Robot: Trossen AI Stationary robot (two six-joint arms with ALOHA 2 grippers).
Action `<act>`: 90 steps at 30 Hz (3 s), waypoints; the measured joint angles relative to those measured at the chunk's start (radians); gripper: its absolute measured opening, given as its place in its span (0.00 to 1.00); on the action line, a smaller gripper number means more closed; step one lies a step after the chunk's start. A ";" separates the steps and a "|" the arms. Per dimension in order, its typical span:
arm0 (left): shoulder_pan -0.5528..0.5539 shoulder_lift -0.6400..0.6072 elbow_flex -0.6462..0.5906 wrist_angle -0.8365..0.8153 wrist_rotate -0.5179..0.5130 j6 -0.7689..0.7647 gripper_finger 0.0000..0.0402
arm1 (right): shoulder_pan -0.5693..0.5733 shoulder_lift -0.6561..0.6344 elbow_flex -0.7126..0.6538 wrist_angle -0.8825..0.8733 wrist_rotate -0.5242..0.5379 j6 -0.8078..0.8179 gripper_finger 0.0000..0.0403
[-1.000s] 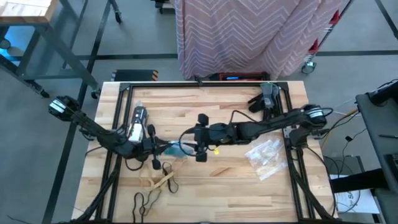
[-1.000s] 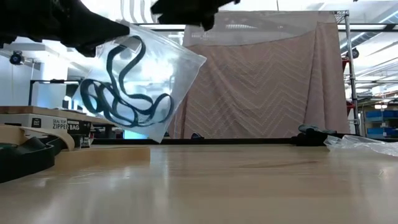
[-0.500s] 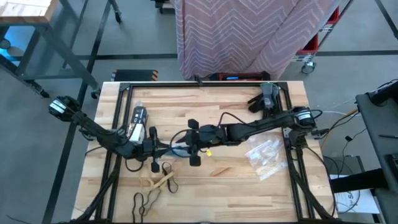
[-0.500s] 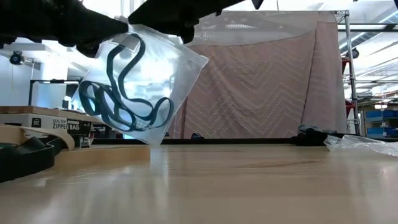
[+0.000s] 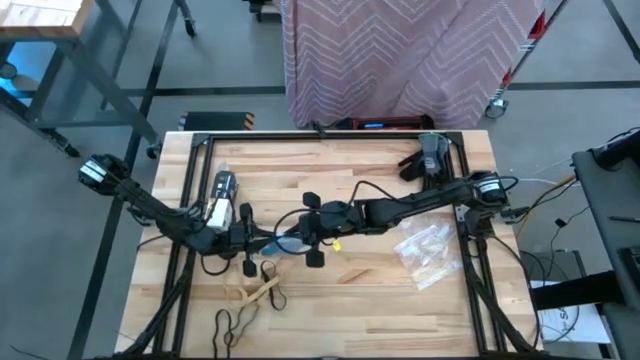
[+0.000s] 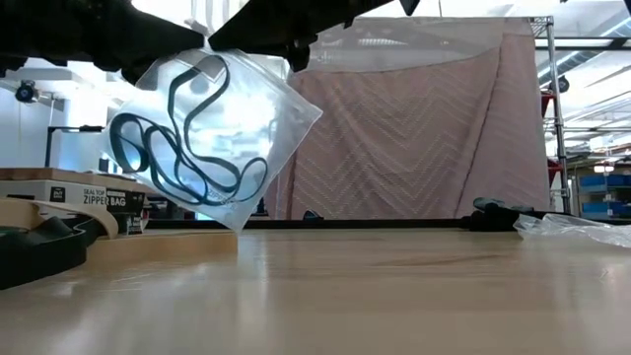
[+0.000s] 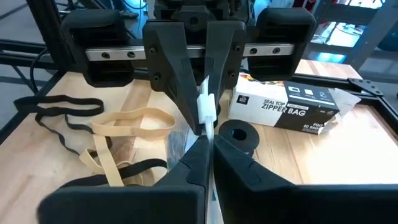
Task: Sort rubber bands
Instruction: Close the transparent zip bag
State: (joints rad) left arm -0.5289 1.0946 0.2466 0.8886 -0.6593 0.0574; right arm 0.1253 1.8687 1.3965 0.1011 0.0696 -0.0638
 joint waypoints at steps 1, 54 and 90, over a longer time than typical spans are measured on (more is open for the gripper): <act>0.000 0.000 0.000 -0.001 -0.002 0.000 0.00 | 0.000 0.000 0.003 -0.010 0.000 0.000 0.01; 0.016 0.001 0.000 0.045 -0.013 0.005 0.09 | -0.001 -0.017 0.005 -0.082 0.001 -0.050 0.01; 0.029 0.000 0.000 0.046 -0.005 -0.015 0.01 | -0.001 -0.023 0.005 -0.058 -0.047 -0.027 0.01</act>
State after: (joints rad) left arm -0.4998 1.0951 0.2466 0.9344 -0.6643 0.0425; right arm 0.1246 1.8458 1.4017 0.0429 0.0225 -0.0905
